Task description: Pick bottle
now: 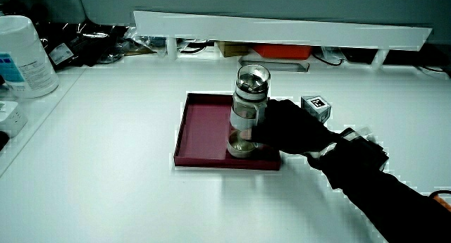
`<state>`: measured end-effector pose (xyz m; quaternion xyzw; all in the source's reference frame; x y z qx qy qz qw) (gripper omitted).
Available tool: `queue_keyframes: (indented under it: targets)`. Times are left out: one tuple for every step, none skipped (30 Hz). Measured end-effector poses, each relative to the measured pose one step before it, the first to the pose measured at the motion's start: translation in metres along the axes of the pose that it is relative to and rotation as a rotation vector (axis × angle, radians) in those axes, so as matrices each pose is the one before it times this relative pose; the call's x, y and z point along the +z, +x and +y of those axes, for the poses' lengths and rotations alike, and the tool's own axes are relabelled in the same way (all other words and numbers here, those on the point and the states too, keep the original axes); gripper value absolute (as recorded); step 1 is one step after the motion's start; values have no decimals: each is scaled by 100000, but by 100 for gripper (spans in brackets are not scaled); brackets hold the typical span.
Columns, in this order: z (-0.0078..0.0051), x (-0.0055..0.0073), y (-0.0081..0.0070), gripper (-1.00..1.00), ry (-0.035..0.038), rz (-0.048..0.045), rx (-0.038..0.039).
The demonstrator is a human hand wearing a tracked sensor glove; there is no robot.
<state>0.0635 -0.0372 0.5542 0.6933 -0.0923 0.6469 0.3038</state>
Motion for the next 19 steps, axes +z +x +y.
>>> queue_keyframes:
  targets:
    - [-139,140,-229,100,198,452,-254]
    - [-159,175,-129,100,22,494,1008]
    - [-139,203,-256,100,-306,-103,1101]
    - [-155,184,-380,100,-363,16,631]
    - [-225,193,-334,100,-1086,1940,517]
    - [-184,293,-243,100,-171,-511,1910]
    - [-328,194,-664,100,-639,51,-508]
    - [-277,280,-383,100,-365,-111,1123]
    - [-274,280,-386,100,-365,-111,1123]
    - [-343,245,-563,100,-659,471,485]
    - [-448,273,-563,100,-327,1417,-325]
    - [-450,264,-566,100,-327,1417,-325]
    - [-579,390,-366,100,121,-2547,-1698]
    - [-354,458,-66,100,21,-2225,2169]
    - [-416,321,-381,100,317,-1577,744]
    - [-328,299,-337,100,-491,-204,2126]
    - [-375,330,-294,100,-59,-1773,-543]
    - [-412,248,-413,100,-65,-431,5]
    - [-460,406,-59,100,637,-2783,-2252]
